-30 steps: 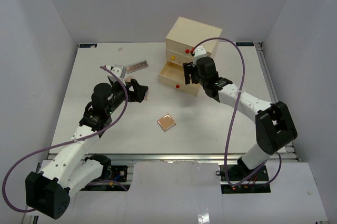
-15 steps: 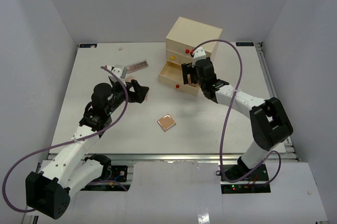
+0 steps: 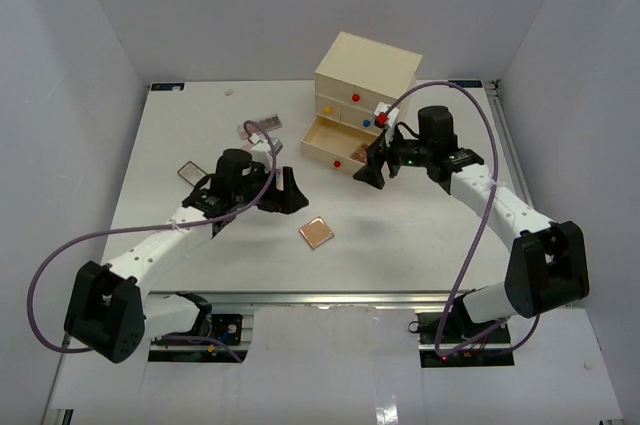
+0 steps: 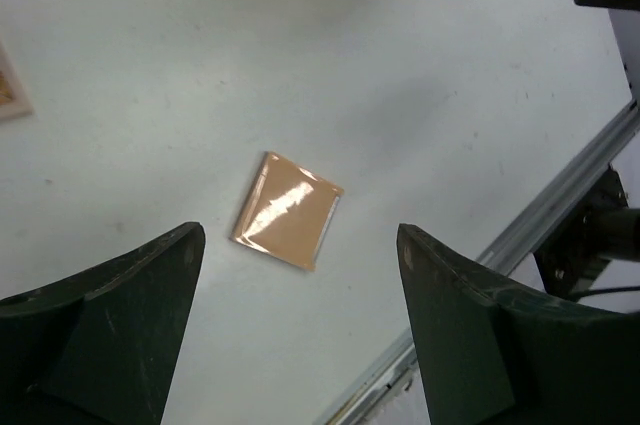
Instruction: Organize the makeup
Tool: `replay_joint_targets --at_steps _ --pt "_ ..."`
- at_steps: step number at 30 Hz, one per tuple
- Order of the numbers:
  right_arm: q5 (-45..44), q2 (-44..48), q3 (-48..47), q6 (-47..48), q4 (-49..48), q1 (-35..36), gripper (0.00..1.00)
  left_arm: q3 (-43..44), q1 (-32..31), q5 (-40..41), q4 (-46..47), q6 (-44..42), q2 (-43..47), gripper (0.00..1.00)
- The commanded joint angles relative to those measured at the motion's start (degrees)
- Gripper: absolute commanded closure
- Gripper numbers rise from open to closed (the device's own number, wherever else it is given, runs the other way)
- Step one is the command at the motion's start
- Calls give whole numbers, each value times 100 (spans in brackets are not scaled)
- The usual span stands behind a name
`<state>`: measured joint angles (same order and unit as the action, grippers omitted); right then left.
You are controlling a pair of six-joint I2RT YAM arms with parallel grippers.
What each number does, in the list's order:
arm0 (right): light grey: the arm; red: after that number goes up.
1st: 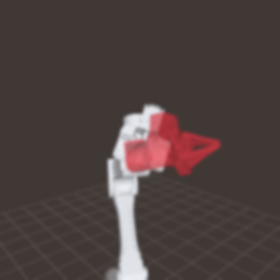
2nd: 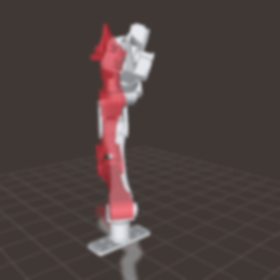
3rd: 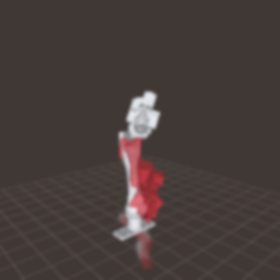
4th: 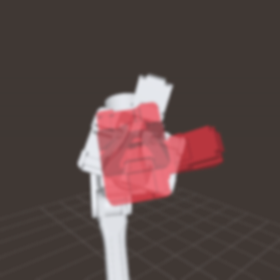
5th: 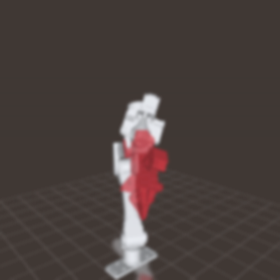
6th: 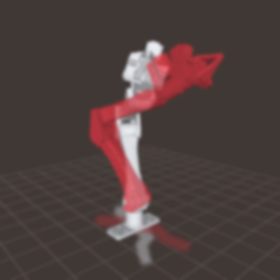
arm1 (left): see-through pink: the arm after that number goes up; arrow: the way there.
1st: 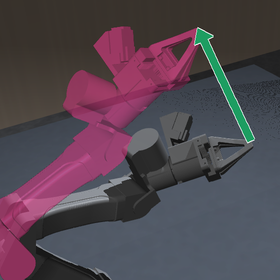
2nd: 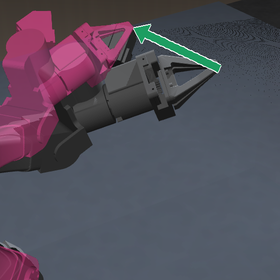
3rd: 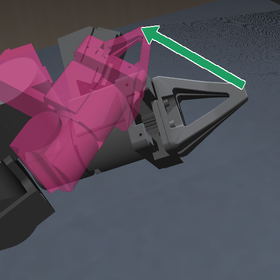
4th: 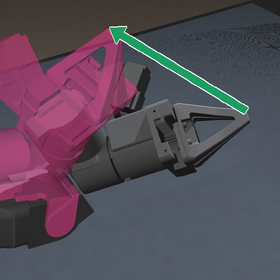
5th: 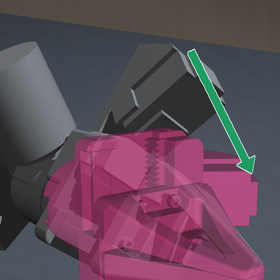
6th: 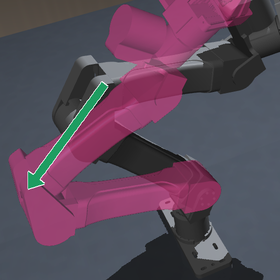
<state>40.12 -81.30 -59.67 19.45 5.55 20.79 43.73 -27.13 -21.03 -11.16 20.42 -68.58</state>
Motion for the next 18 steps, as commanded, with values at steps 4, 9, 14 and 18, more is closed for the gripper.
replay_joint_targets --at_steps 4,9,14,18 --pt "1747 391 68 292 644 -725 10 658 -1501 1676 -1412 693 -686 3" --pt "1896 774 333 24 315 -850 10 1228 -1945 1996 -1599 -594 -1569 2" --pt "2008 861 359 -2 289 -989 10 1418 -1946 2016 -1591 -1406 -2228 2" --pt "2055 853 400 -57 252 -1059 10 1640 -1979 2289 -1583 -1674 -2522 2"
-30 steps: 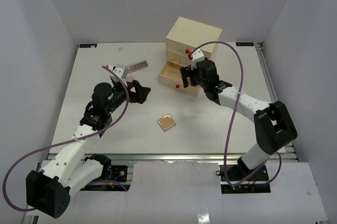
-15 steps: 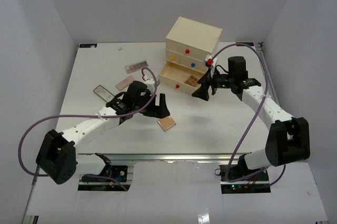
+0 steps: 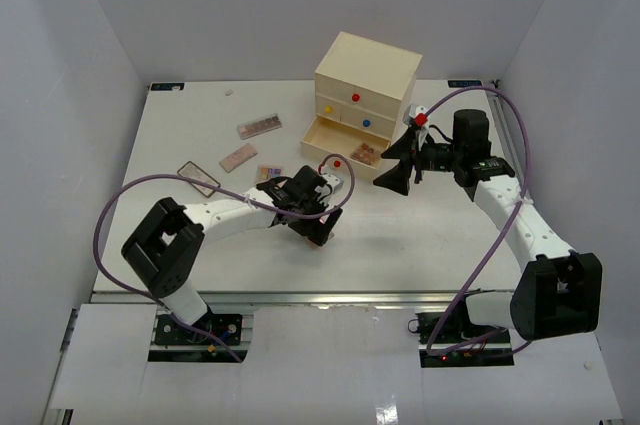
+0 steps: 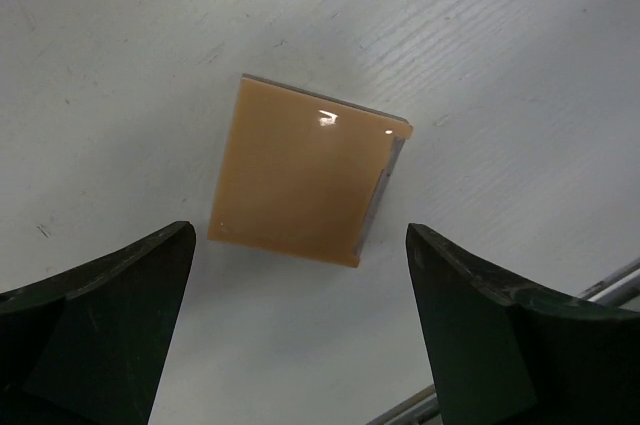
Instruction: Organize the makeup
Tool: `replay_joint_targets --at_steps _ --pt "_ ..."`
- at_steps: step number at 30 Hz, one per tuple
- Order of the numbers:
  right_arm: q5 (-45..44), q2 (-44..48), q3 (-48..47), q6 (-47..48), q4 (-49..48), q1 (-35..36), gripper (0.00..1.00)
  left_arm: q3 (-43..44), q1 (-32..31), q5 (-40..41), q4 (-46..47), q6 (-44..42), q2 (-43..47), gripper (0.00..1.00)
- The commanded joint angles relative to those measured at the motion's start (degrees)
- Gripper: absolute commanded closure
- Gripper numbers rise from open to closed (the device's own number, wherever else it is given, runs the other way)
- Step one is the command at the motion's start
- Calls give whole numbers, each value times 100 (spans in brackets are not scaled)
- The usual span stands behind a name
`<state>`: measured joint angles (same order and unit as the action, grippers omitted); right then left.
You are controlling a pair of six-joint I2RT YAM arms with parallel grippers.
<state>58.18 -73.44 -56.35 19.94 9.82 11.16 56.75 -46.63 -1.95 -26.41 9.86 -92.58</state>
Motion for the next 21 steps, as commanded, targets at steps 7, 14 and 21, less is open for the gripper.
replay_joint_targets --at_steps 7,14,21 --pt "247 -30 81 -148 -209 -140 10 574 -171 485 -66 -942 -506 2" --pt "185 -107 89 -168 -240 -166 10 473 -311 269 -66 -951 -487 2" --pt "186 -150 110 -207 -259 -191 10 499 -311 367 -61 -957 -726 2"
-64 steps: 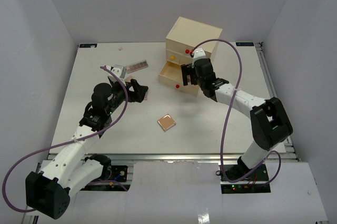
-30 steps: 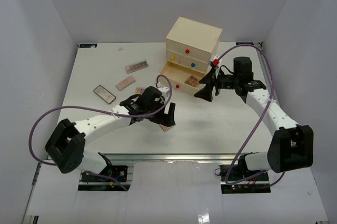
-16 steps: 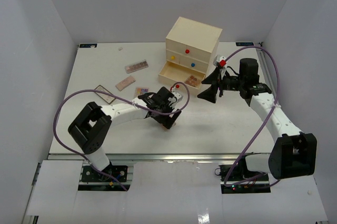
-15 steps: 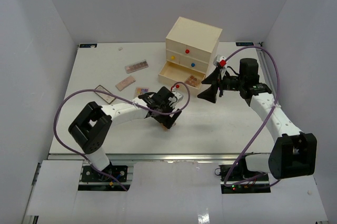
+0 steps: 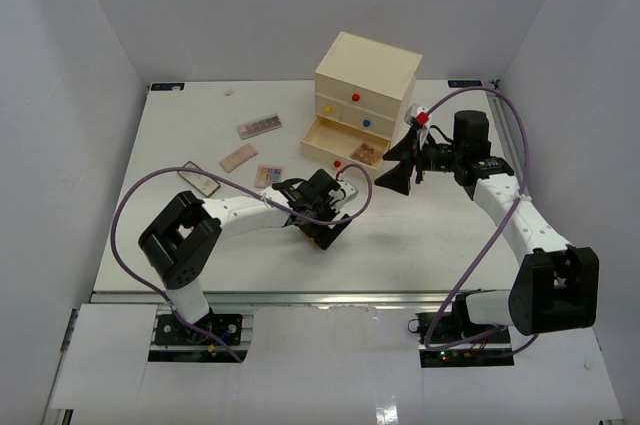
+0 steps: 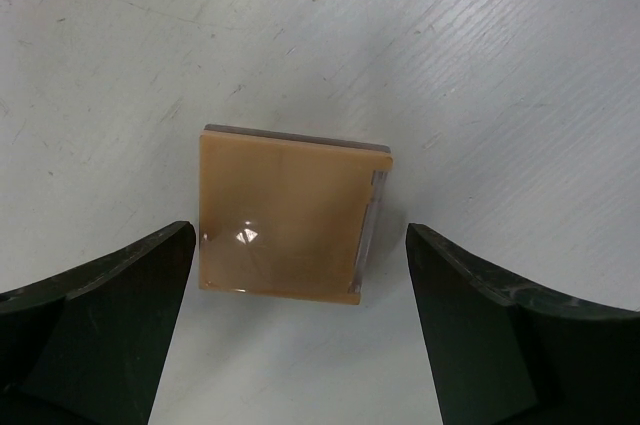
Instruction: Organize the makeup
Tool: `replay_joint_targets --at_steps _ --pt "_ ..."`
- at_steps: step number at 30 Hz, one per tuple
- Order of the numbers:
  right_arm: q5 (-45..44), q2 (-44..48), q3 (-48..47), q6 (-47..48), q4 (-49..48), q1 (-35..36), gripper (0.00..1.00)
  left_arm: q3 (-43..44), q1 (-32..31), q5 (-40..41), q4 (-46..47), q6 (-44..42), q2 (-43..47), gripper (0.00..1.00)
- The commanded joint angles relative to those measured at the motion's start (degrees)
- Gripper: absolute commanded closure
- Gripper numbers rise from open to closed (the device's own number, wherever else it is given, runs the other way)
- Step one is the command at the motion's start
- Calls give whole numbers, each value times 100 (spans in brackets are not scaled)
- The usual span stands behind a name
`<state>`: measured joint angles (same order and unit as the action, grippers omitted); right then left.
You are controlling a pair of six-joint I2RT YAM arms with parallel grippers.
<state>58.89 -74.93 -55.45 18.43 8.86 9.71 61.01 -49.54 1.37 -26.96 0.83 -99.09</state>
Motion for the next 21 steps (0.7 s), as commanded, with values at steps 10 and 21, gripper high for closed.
replay_joint_targets --at_steps 10,21 --pt "209 43 43 -111 -209 -148 10 58 -24 244 -2 71 -132 17" --pt "235 186 43 -120 -210 -302 10 -64 -3 552 345 674 901 100"
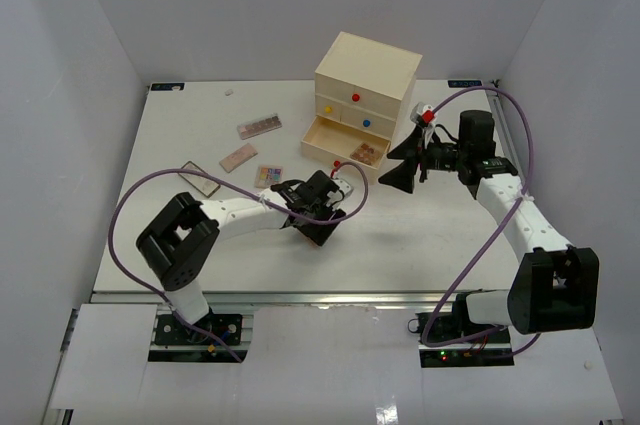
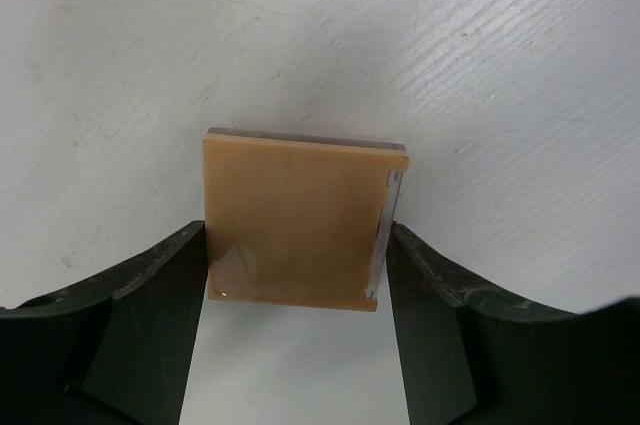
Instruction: Organize the makeup
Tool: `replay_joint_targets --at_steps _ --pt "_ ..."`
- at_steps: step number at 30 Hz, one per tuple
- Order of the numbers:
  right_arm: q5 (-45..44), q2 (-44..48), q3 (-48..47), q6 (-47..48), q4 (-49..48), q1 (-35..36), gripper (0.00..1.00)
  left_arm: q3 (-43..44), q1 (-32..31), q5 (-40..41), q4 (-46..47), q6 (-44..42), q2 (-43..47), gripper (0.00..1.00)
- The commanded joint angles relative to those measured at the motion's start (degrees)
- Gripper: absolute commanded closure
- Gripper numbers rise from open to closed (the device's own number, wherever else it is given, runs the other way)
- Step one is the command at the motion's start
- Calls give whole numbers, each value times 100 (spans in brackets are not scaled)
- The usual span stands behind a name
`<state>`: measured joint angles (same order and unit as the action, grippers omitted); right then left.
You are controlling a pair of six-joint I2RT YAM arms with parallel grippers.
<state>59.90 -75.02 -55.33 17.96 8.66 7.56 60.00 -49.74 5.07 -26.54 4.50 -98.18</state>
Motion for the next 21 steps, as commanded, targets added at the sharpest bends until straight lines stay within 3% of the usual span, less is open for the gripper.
replay_joint_targets --at_steps 1,9,21 --pt "111 219 29 -70 -187 -109 10 110 43 150 367 347 918 100" --pt "-156 353 46 -202 -273 -266 10 1380 814 -498 844 869 698 100" --pt "-183 438 137 -304 -426 -363 10 4368 1077 -498 811 368 -1810 99"
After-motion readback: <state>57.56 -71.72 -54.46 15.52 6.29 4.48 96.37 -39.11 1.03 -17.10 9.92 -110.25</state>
